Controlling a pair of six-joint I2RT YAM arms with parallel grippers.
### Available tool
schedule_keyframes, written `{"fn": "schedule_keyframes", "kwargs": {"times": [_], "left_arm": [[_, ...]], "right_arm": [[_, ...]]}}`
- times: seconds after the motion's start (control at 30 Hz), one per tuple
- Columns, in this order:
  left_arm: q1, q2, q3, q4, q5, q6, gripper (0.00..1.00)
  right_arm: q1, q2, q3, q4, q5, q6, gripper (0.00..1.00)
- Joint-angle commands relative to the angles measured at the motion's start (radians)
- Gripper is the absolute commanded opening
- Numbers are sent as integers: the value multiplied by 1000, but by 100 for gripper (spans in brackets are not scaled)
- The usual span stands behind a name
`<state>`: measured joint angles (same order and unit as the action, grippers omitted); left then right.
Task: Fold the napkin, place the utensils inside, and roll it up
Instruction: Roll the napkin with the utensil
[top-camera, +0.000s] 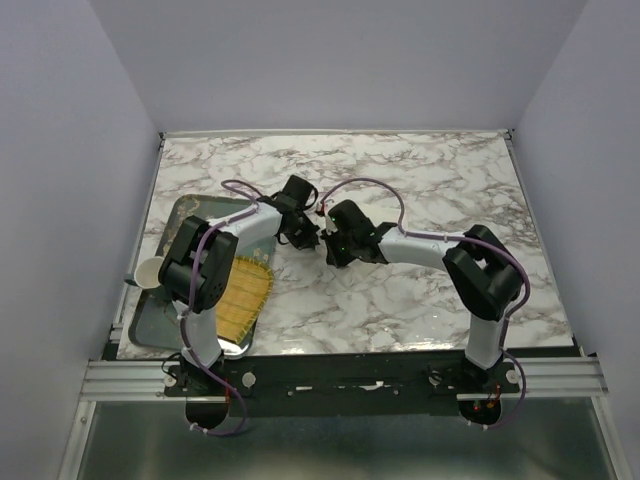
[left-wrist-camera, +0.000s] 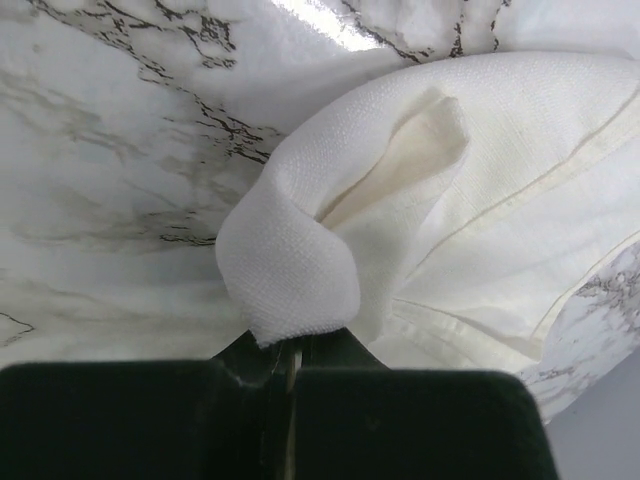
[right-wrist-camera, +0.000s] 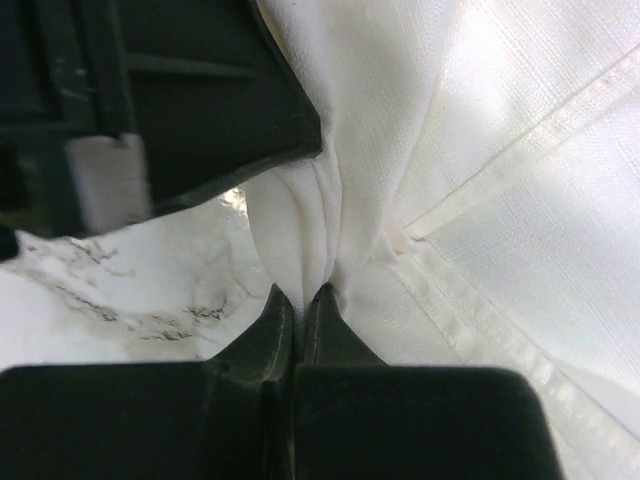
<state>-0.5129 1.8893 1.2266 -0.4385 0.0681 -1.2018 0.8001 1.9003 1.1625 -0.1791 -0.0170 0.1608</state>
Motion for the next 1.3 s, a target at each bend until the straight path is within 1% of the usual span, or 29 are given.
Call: {"fn": "schedule_keyframes", "kwargs": {"times": [0.0, 0.03, 0.07, 0.1, 0.17, 0.2, 0.23, 0.27, 0.3, 0.37, 0.5, 0.6, 0.83, 1.0, 1.1, 1.23, 1.27], "left_arm": [[-12, -51, -38, -25, 16, 175, 21], [-13, -93, -42, -14, 4, 189, 28], [-13, -114, -53, 1, -8, 208, 44], [-13, -151, -53, 12, -33, 253, 48], [-12, -185, -44, -5, -56, 290, 58], [-13, -215, -44, -18, -59, 306, 61], [-13, -229, -45, -32, -74, 329, 72], [-13, -240, -58, -45, -83, 338, 80], [-13, -252, -70, -55, -83, 344, 84], [-13, -285, -123, -54, -70, 340, 86], [-13, -277, -180, -34, -10, 335, 80], [-15, -251, -191, 13, 12, 337, 79], [-13, -159, -160, 78, 44, 320, 77], [-15, -128, -168, 119, 48, 292, 77], [-12, -104, -157, 118, 35, 278, 77], [-7, -53, -147, 93, -1, 245, 69], [-6, -42, -142, 89, -13, 239, 64]], "right_arm": [[-54, 109, -145, 119, -338, 19, 1], [-70, 114, -153, 141, -375, 26, 1], [-102, 120, -158, 150, -411, 34, 1], [-116, 124, -165, 158, -485, 46, 0], [-151, 138, -169, 170, -552, 59, 1], [-165, 146, -167, 171, -624, 74, 0], [-182, 157, -164, 199, -667, 83, 1], [-211, 176, -159, 205, -707, 91, 1], [-223, 187, -155, 205, -762, 107, 1], [-252, 207, -149, 207, -805, 117, 1], [-295, 244, -132, 211, -931, 170, 1], [-315, 267, -115, 210, -983, 200, 0], [-332, 292, -99, 205, -1008, 218, 0], [-332, 290, -98, 199, -1008, 217, 0], [-334, 290, -95, 198, -1009, 217, 0], [-332, 279, -87, 187, -1011, 210, 1], [-332, 279, -83, 182, -1009, 207, 1]]}}
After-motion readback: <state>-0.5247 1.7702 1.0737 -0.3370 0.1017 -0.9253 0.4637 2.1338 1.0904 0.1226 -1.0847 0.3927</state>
